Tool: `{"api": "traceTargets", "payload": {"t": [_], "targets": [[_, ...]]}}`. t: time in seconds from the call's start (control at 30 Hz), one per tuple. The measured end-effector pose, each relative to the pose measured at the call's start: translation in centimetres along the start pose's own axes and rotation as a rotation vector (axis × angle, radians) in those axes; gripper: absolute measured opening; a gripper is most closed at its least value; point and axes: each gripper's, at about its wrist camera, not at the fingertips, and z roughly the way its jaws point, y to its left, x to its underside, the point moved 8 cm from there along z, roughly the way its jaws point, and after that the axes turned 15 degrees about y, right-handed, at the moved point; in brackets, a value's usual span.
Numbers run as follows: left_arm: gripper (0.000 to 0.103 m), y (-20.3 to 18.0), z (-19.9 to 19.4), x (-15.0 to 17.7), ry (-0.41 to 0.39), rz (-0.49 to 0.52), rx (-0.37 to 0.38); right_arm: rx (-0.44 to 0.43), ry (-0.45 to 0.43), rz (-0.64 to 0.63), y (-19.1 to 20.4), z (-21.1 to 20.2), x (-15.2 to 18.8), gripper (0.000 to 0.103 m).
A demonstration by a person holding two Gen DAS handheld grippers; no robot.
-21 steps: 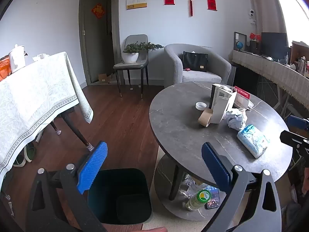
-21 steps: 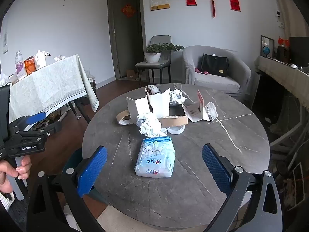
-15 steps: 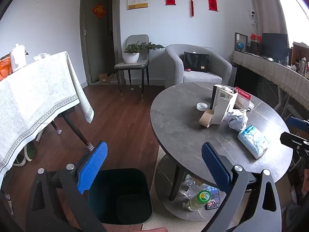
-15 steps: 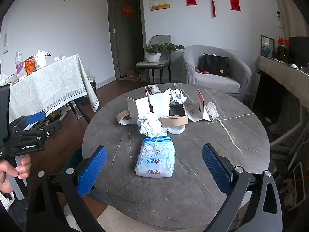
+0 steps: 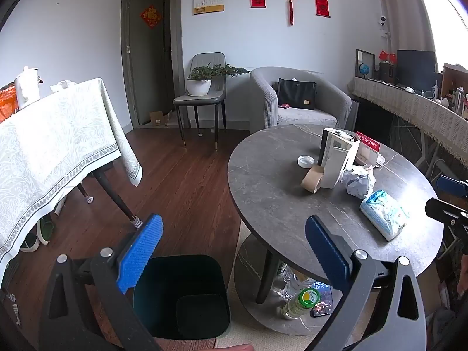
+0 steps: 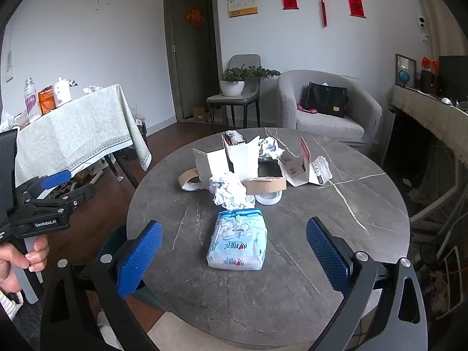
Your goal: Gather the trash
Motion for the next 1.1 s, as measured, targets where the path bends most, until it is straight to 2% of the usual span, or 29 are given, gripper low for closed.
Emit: {"api": "traceTargets", "payload": {"t": [1.1], "targets": [[0.1,0.37,0.02,-0.03,-0.004,0.005,-0.003,-0.004,0.002,0.002,0.09,0.27,-0.11,0.1]]}}
